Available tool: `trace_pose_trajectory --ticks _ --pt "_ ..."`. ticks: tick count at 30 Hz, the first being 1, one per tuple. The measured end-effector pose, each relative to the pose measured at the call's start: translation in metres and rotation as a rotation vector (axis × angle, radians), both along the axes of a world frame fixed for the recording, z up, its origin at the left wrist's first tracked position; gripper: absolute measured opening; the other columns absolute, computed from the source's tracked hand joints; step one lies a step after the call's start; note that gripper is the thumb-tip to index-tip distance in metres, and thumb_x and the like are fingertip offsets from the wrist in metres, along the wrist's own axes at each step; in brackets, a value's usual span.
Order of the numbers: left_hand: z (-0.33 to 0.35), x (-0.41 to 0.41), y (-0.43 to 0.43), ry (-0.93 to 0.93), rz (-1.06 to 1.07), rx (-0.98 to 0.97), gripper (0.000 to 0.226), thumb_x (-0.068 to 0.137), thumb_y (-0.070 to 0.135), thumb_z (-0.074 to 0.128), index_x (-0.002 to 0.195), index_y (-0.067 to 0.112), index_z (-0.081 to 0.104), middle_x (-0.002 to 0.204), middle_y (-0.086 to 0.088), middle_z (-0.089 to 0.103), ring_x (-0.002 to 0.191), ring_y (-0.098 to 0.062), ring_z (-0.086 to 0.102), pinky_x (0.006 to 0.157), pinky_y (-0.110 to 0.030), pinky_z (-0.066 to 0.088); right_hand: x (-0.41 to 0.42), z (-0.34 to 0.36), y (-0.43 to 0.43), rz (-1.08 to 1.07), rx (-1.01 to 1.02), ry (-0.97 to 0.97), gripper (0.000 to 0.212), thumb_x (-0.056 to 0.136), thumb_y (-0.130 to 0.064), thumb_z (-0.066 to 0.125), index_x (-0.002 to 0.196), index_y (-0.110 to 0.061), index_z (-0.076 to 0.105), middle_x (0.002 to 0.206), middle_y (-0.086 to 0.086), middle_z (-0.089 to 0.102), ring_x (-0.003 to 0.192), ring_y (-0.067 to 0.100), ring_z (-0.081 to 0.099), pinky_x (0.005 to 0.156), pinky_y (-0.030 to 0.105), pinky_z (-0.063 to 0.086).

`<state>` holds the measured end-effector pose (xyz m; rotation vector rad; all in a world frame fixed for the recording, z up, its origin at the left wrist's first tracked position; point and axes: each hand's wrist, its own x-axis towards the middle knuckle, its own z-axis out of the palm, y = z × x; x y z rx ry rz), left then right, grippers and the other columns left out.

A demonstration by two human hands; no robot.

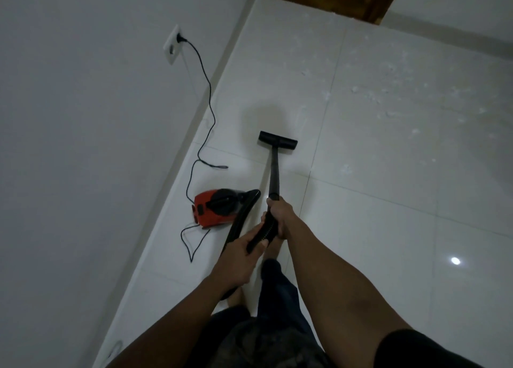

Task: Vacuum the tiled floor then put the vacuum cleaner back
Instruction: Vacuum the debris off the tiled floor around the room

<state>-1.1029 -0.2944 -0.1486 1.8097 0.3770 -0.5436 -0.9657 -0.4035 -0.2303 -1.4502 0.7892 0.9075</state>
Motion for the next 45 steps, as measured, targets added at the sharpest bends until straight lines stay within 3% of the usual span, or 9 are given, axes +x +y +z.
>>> trace_pose_trajectory --ticks 4,10,15,22,25,34,37,41,45 --pt "0.001 -0.046 0.002 0.026 -0.012 0.015 0.044 0.101 0.049 0.051 0.133 0.075 0.033 0.124 0.012 0.069 0.091 -0.001 0.069 0.068 -0.019 0.048 -0.05 -0.002 0.002 -0.006 -0.007 0.008 0.035 0.11 -0.023 0.044 0.143 -0.012 0.049 0.086 0.012 0.059 0.069 0.024 0.06 0.063 0.036 0.055" --pt "-0.002 -0.071 -0.002 0.053 -0.062 0.032 0.049 0.104 0.044 0.049 0.148 0.057 0.032 0.12 -0.015 0.069 0.108 -0.04 0.063 0.082 -0.047 0.056 -0.083 -0.011 -0.004 -0.022 0.026 0.047 0.035 0.11 -0.021 0.045 0.144 -0.011 0.047 0.077 0.01 0.057 0.06 0.02 0.057 0.055 0.032 0.055" --pt "-0.006 -0.067 -0.01 0.06 -0.072 0.032 0.05 0.105 0.038 0.05 0.151 0.048 0.035 0.125 -0.023 0.063 0.113 -0.039 0.06 0.092 -0.054 0.053 -0.081 -0.021 -0.011 0.01 0.006 0.045 0.034 0.111 -0.02 0.045 0.144 -0.01 0.046 0.075 0.012 0.056 0.056 0.021 0.055 0.045 0.028 0.052" --pt "-0.022 -0.024 -0.023 0.006 -0.032 0.009 0.048 0.104 0.04 0.049 0.127 0.078 0.032 0.122 0.046 0.054 0.119 0.021 0.048 0.096 -0.005 0.042 -0.032 -0.028 -0.022 0.042 0.003 0.068 0.036 0.11 -0.017 0.045 0.146 -0.009 0.044 0.073 0.011 0.054 0.054 0.02 0.052 0.042 0.026 0.05" --pt "-0.022 0.006 -0.029 -0.026 -0.016 0.015 0.052 0.104 0.038 0.05 0.12 0.085 0.033 0.116 0.059 0.045 0.11 0.031 0.045 0.084 0.007 0.035 -0.001 -0.029 -0.024 0.062 0.011 0.08 0.033 0.109 -0.017 0.047 0.141 -0.012 0.045 0.072 0.011 0.054 0.053 0.02 0.053 0.043 0.027 0.052" --pt "-0.039 0.109 -0.057 0.02 0.102 -0.017 0.041 0.104 0.042 0.048 0.132 0.071 0.037 0.07 0.029 0.065 0.058 0.009 0.06 0.05 -0.011 0.044 0.121 -0.037 -0.032 0.142 0.006 0.076 0.032 0.109 -0.021 0.051 0.138 -0.009 0.049 0.079 0.011 0.055 0.063 0.022 0.055 0.06 0.035 0.056" --pt "-0.045 0.142 -0.06 0.029 0.141 -0.005 0.047 0.104 0.039 0.049 0.15 0.039 0.041 0.091 0.0 0.072 0.066 -0.008 0.065 0.066 -0.023 0.05 0.156 -0.037 -0.032 0.169 0.005 0.083 0.028 0.109 -0.023 0.051 0.134 -0.01 0.051 0.077 0.011 0.055 0.06 0.022 0.055 0.05 0.032 0.053" --pt "-0.046 0.182 -0.058 0.026 0.131 0.038 0.052 0.104 0.043 0.048 0.154 0.037 0.035 0.074 0.003 0.066 0.052 0.0 0.062 0.053 -0.02 0.048 0.198 -0.034 -0.029 0.18 0.004 0.089 0.032 0.11 -0.023 0.049 0.138 -0.008 0.049 0.08 0.013 0.055 0.062 0.022 0.055 0.053 0.034 0.052" --pt "-0.041 0.223 -0.056 0.016 0.156 0.049 0.052 0.104 0.041 0.05 0.153 0.039 0.034 0.104 -0.018 0.069 0.081 -0.029 0.07 0.071 -0.043 0.059 0.238 -0.032 -0.028 0.175 0.013 0.085 0.033 0.11 -0.021 0.05 0.14 -0.008 0.049 0.081 0.013 0.055 0.062 0.021 0.055 0.044 0.027 0.051"
